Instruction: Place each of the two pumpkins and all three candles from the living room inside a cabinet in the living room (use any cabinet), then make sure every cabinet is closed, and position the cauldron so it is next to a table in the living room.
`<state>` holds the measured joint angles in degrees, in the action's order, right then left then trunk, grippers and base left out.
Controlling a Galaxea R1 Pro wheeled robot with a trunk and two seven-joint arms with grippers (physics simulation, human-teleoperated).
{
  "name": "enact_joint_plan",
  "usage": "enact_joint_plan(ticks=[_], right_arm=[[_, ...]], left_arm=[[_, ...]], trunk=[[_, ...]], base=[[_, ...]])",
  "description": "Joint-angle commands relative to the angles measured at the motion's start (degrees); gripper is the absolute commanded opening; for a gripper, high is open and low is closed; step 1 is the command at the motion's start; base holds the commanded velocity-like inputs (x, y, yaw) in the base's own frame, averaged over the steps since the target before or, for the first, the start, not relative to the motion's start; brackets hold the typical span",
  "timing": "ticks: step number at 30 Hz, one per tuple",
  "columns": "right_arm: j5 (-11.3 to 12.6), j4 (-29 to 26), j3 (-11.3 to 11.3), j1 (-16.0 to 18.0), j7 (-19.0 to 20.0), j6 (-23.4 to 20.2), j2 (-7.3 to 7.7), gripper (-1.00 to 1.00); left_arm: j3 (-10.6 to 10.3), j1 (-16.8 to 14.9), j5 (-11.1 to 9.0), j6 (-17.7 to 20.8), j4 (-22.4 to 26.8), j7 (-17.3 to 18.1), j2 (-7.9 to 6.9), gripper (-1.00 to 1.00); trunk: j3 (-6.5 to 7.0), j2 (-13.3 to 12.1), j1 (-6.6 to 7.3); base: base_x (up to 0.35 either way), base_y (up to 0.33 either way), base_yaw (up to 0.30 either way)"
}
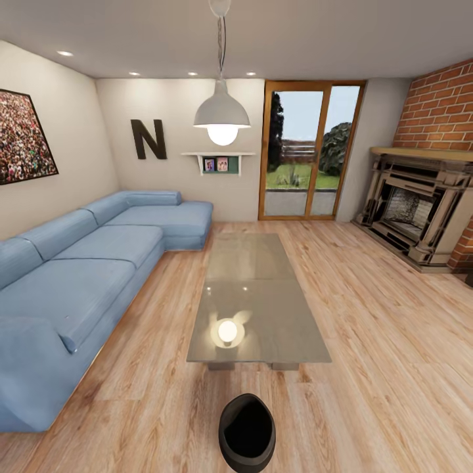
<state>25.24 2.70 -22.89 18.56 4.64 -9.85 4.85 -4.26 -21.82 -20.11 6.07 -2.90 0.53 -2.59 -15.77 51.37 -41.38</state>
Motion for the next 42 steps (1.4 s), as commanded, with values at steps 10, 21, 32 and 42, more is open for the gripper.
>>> enact_joint_plan(ticks=[10, 21, 32, 42], right_arm=[[0.51, 0.11, -0.49, 0.07, 0.28, -0.08, -0.01, 1.00], [0.51, 0.11, -0.49, 0.07, 0.28, -0.08, -0.01, 1.00], [0.51, 0.11, -0.49, 0.07, 0.28, -0.08, -0.01, 1.00], [0.51, 0.11, -0.49, 0.07, 0.28, -0.08, -0.01, 1.00]], left_arm=[[-0.22, -0.07, -1.47, -0.17, -0.04, 0.00, -0.11, 1.00], [-0.22, -0.08, -1.49, -0.20, -0.03, 0.00, -0.21, 1.00], [-0.22, -0.07, -1.48, -0.19, -0.03, 0.00, -0.23, 1.00], [-0.22, -0.07, -1.51, -0.19, -0.05, 0.00, -0.23, 1.00]], trunk=[[0.12, -0.36, 0.22], [0.12, -0.36, 0.22], [0.12, -0.36, 0.22], [0.12, -0.36, 0.22]], base=[[0.000, 0.000, 0.000], [0.000, 0.000, 0.000], [0.000, 0.000, 0.000], [0.000, 0.000, 0.000]])
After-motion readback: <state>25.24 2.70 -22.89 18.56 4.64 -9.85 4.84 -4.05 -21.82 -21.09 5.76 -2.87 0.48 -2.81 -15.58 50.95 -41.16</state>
